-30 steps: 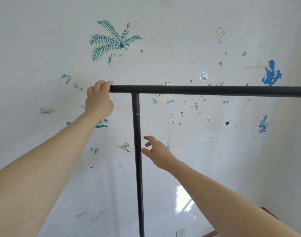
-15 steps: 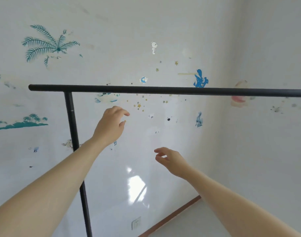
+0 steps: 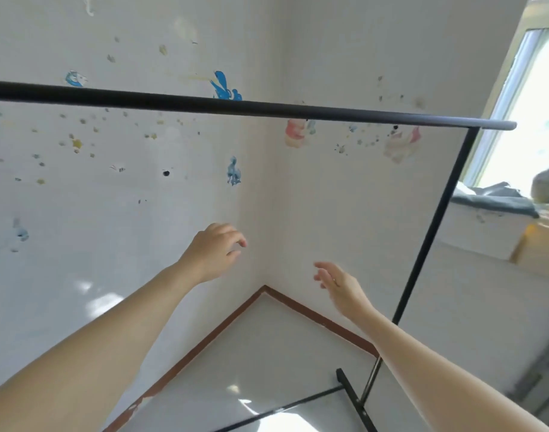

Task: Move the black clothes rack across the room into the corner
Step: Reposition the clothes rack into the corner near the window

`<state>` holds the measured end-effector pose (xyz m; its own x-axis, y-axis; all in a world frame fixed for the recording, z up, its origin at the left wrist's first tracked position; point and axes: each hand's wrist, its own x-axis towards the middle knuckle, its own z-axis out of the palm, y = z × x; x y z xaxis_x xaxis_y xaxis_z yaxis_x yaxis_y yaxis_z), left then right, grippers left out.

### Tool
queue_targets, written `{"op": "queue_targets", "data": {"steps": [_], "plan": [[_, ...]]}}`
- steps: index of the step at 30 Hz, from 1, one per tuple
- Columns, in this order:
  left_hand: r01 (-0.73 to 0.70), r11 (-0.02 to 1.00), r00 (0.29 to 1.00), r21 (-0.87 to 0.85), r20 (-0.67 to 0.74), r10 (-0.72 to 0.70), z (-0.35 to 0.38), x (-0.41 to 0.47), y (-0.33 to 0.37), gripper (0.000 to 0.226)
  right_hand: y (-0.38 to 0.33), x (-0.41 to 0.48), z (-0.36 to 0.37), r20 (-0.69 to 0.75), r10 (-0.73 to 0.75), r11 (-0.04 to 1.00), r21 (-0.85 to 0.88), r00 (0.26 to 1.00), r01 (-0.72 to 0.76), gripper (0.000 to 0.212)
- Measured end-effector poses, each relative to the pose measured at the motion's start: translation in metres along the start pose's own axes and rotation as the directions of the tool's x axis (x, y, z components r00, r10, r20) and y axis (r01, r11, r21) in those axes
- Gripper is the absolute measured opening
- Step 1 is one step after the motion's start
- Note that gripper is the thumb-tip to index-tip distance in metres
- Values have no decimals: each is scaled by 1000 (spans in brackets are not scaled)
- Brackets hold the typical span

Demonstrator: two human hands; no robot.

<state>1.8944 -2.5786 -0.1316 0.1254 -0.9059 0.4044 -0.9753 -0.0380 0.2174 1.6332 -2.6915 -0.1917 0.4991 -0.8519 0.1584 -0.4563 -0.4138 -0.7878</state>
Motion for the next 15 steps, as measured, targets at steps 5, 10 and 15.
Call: {"op": "queue_targets", "data": {"steps": [5, 10, 15], "plan": [[-120, 992, 987, -28, 103, 122, 48, 32, 34, 22, 46, -22, -31, -91, 106, 994, -16, 990, -108, 33], [-170, 978, 980, -121, 87, 181, 80, 76, 68, 21, 74, -35, -62, -184, 183, 980, -42, 966, -194, 33], [-210, 965, 957, -158, 167, 236, 113, 106, 121, 22, 101, -48, -109, -270, 223, 972, -16, 937, -236, 30]]}}
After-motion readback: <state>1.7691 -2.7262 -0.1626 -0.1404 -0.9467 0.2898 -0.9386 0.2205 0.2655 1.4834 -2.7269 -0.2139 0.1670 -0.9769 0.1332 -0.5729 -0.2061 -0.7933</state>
